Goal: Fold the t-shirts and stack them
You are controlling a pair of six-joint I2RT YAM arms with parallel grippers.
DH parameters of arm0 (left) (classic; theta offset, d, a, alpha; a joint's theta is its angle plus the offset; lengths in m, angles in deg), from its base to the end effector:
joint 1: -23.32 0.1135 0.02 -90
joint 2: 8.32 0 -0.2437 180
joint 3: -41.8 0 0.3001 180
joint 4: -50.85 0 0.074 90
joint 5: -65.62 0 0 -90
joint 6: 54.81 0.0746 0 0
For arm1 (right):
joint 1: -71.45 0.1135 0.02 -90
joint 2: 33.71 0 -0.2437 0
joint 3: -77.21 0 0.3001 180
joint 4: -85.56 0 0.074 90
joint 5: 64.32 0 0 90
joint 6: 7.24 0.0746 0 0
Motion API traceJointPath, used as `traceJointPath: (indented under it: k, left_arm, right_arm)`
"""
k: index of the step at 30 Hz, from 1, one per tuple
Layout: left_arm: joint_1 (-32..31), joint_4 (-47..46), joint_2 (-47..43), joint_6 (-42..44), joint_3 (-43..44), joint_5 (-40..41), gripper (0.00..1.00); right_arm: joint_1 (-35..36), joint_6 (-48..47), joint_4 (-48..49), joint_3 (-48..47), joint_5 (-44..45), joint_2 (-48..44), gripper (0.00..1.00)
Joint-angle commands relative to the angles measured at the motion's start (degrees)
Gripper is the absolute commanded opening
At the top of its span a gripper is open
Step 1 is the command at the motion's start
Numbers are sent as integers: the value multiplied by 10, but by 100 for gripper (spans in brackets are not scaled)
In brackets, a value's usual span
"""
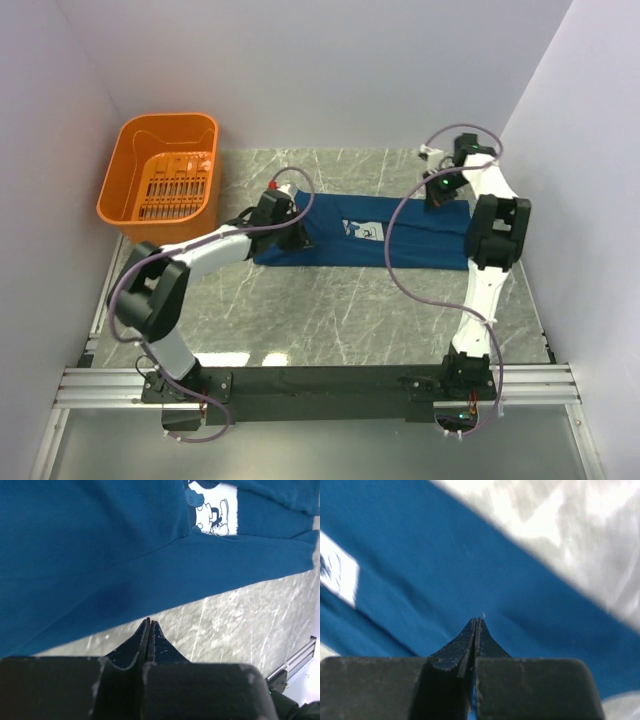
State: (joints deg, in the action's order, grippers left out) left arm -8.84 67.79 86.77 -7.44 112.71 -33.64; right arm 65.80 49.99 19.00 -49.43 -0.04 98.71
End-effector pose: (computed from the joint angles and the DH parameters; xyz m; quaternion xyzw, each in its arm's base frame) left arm 0.3548 -0.2372 0.1362 -0.0495 0.9067 -0.3088 0.2830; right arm 0.5264 -0.0195 0.1286 -0.2591 0.9285 0.1584 0.2137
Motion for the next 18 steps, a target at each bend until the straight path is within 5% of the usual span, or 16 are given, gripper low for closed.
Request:
traceJointPath:
  k: [1,18]
  left_arm:
    - [-11,10,39,-8,42,19,1]
    - [-11,46,90,-11,62,51,1]
  right_arm:
    - [-23,-52,-25,29,-62,-83,0]
    - [-29,-179,-78,123,-155,-143,0]
